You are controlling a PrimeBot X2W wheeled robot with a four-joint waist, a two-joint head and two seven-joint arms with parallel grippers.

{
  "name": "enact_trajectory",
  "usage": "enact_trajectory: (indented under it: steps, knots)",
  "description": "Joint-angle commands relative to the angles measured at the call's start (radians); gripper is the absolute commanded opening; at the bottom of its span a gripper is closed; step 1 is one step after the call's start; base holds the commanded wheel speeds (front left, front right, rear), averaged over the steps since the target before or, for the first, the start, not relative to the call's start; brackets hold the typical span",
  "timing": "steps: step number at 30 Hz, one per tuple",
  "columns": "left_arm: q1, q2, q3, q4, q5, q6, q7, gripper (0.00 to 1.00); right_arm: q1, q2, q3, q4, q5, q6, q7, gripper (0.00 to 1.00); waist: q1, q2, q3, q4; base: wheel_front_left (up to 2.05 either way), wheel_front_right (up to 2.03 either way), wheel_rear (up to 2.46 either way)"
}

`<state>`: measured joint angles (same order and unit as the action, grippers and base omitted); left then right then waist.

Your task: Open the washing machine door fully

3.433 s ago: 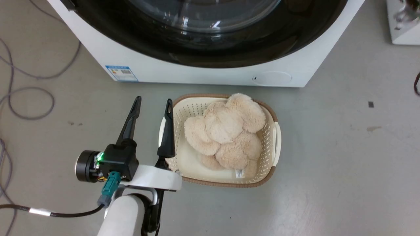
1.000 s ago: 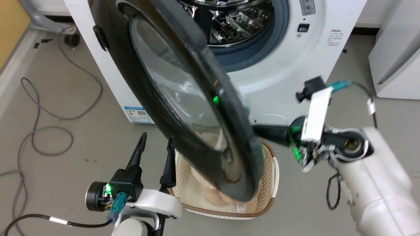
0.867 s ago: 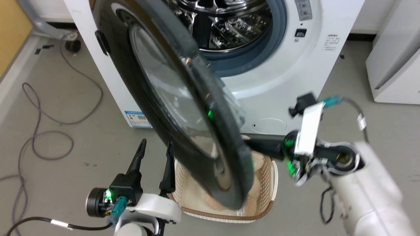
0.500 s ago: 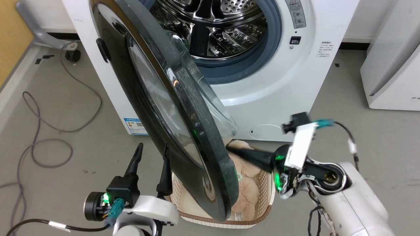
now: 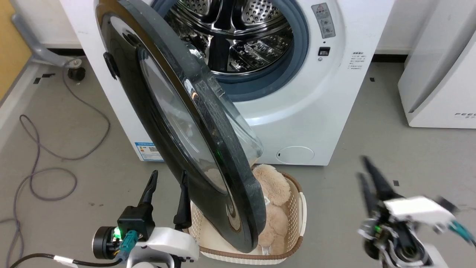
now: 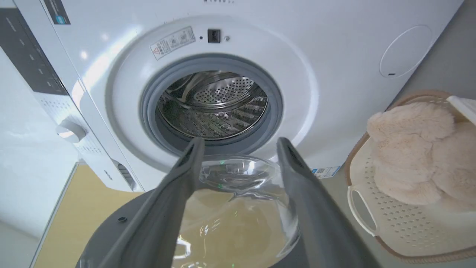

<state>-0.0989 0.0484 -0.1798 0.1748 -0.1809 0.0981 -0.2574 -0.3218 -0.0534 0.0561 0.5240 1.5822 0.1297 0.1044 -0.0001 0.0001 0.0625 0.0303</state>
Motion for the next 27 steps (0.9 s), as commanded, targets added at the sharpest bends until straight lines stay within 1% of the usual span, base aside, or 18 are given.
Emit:
enact_trajectory:
  steps: [1, 5, 8, 10, 11, 13, 16, 20, 26, 27]
  knots:
    - [0.011, 0.002, 0.005, 0.006, 0.002, -0.002, -0.004, 1.00, 0.043, 0.003, -0.039, -0.019, -0.008, 0.001, -0.090, 1.00, 0.0001, -0.0001, -0.007, -0.003, 0.00, 0.00, 0.00]
    - [0.014, 0.002, 0.009, 0.011, 0.011, -0.008, -0.004, 1.00, 0.112, -0.004, -0.113, -0.092, -0.065, 0.001, -0.284, 1.00, 0.0001, -0.0001, -0.012, -0.009, 0.00, 0.00, 0.00]
    - [0.016, 0.002, 0.013, 0.013, 0.015, -0.007, -0.004, 1.00, 0.164, -0.025, -0.150, -0.152, -0.170, 0.001, -0.353, 1.00, 0.0001, -0.0001, -0.016, -0.016, 0.00, 0.00, 0.00]
    - [0.018, 0.002, 0.015, 0.013, 0.015, -0.007, -0.004, 1.00, 0.193, -0.039, -0.176, -0.192, -0.279, 0.001, -0.364, 1.00, 0.0001, -0.0001, -0.017, -0.020, 0.00, 0.00, 0.00]
    - [0.019, 0.002, 0.016, 0.013, 0.015, -0.006, -0.004, 1.00, 0.203, -0.039, -0.206, -0.215, -0.345, 0.001, -0.365, 1.00, 0.0001, -0.0001, -0.018, -0.024, 0.00, 0.00, 0.00]
    - [0.022, 0.002, 0.018, 0.013, 0.016, -0.007, -0.004, 1.00, 0.220, -0.028, -0.255, -0.274, -0.482, 0.001, -0.365, 1.00, 0.0001, -0.0001, -0.021, -0.027, 0.00, 0.00, 0.00]
    - [0.024, 0.002, 0.019, 0.015, 0.017, -0.010, -0.004, 1.00, 0.247, -0.013, -0.279, -0.372, -0.697, 0.001, -0.366, 1.00, 0.0001, -0.0001, -0.024, -0.028, 0.00, 0.00, 0.00]
    - [0.028, 0.002, 0.020, 0.017, 0.018, -0.012, -0.004, 1.00, 0.285, -0.002, -0.257, -0.480, -0.940, 0.001, -0.366, 1.00, 0.0001, -0.0001, -0.030, -0.027, 0.00, 0.00, 0.00]
    - [0.030, 0.002, 0.019, 0.019, 0.018, -0.011, -0.004, 1.00, 0.339, 0.002, -0.183, -0.566, -1.194, 0.001, -0.366, 1.00, 0.0001, -0.0001, -0.035, -0.023, 0.00, 0.00, 0.00]
    - [0.030, 0.002, 0.019, 0.019, 0.018, -0.011, -0.004, 1.00, 0.339, 0.002, -0.183, -0.566, -1.194, 0.001, -0.366, 1.00, 0.0001, -0.0001, -0.035, -0.023, 0.00, 0.00, 0.00]
